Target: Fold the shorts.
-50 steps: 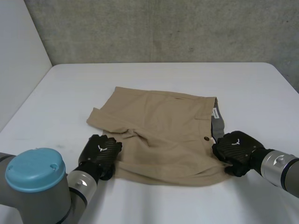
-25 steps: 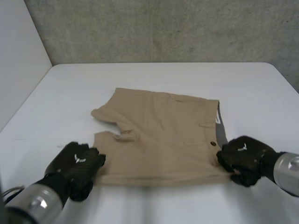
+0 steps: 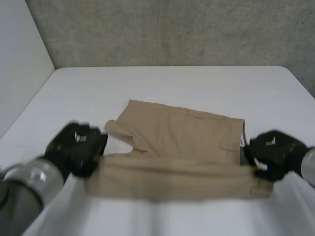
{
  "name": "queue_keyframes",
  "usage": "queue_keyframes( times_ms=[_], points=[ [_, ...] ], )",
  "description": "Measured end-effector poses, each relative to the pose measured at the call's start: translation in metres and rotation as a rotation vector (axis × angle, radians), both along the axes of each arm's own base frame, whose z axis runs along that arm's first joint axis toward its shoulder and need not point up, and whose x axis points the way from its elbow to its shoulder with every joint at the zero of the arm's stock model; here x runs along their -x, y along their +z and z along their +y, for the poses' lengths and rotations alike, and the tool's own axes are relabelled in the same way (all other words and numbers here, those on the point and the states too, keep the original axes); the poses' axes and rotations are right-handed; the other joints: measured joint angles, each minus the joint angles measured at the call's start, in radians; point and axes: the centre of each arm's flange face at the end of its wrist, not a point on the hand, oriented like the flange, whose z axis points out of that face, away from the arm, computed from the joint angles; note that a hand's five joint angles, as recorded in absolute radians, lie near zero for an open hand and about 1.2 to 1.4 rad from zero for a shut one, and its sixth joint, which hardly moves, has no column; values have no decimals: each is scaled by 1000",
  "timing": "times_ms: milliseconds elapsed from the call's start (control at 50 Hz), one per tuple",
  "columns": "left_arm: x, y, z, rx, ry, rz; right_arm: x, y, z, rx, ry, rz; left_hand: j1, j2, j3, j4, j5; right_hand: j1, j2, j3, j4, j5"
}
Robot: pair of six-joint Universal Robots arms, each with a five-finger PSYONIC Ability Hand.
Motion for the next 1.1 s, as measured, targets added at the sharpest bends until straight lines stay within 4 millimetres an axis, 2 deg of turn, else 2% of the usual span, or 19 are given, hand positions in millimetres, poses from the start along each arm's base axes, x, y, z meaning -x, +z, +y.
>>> queue_keyframes(
  times_ms=[60, 100, 220, 360, 460, 520, 540, 580, 620, 660, 680, 700, 760, 820, 920, 940, 960, 1020, 1100],
  points=[
    [13, 7, -28, 66, 2, 28, -6, 4, -17, 52, -32, -36, 0, 0, 1, 1, 0, 0, 0, 0, 0, 0],
    [27, 11, -57, 121, 3, 53, -17, 6, -30, 93, -52, -53, 0, 0, 1, 3, 0, 0, 0, 1, 0, 0],
    [63, 5, -115, 202, -2, 89, -45, 2, -56, 181, -85, -45, 0, 0, 1, 3, 21, 0, 0, 1, 0, 13],
    [104, -30, -186, 281, 46, 97, -69, -16, -109, 391, -168, -42, 0, 0, 1, 4, 21, 0, 0, 1, 0, 20],
    [118, -60, -215, 330, 57, 58, -78, -31, -139, 503, -202, -60, 0, 0, 1, 4, 21, 0, 0, 1, 0, 20],
    [121, -68, -220, 341, 55, 45, -81, -37, -146, 528, -204, -66, 0, 0, 1, 4, 21, 0, 0, 1, 0, 20],
    [125, -82, -227, 363, 49, 21, -87, -48, -157, 562, -203, -77, 0, 0, 1, 4, 21, 0, 0, 1, 0, 20],
    [128, -90, -231, 378, 45, 12, -91, -57, -164, 579, -198, -84, -104, -130, -109, -109, -74, -4, -32, -33, -35, -2],
    [132, -97, -233, 398, 39, 11, -96, -68, -170, 594, -188, -94, -539, -544, -512, -522, -463, -221, -309, -289, -299, -237],
    [133, -98, -234, 401, 37, 11, -97, -70, -171, 596, -186, -95, -539, -544, -512, -522, -463, -221, -309, -289, -299, -237],
    [138, -101, -232, 419, 28, 19, -101, -76, -175, 605, -181, -105, -905, -908, -881, -901, -829, -637, -769, -760, -748, -680],
    [140, -101, -231, 423, 25, 21, -102, -76, -176, 609, -180, -108, -938, -957, -943, -960, -886, -704, -853, -848, -854, -788],
    [143, -100, -228, 426, 18, 26, -103, -72, -176, 612, -181, -118, -939, -988, -968, -985, -912, -739, -919, -914, -918, -853],
    [149, -82, -211, 416, -6, 36, -99, -41, -163, 597, -193, -162, -939, -991, -968, -985, -912, -755, -953, -967, -952, -901],
    [135, -57, -178, 344, -26, 20, -84, -14, -123, 453, -209, -223, -939, -991, -968, -985, -912, -755, -953, -967, -952, -901],
    [135, -57, -178, 344, -26, 20, -84, -14, -123, 453, -209, -223, -939, -991, -968, -985, -912, -755, -953, -967, -952, -901],
    [126, -54, -165, 309, -29, 6, -75, -15, -106, 364, -218, -242, -936, -991, -968, -985, -912, -751, -949, -955, -949, -898],
    [111, -57, -149, 250, -30, -23, -61, -23, -87, 238, -245, -260, -936, -984, -966, -982, -909, -749, -919, -916, -938, -872],
    [94, -69, -137, 184, -22, -57, -41, -41, -74, 117, -287, -274, -936, -977, -966, -982, -909, -705, -873, -870, -886, -840]
  ],
)
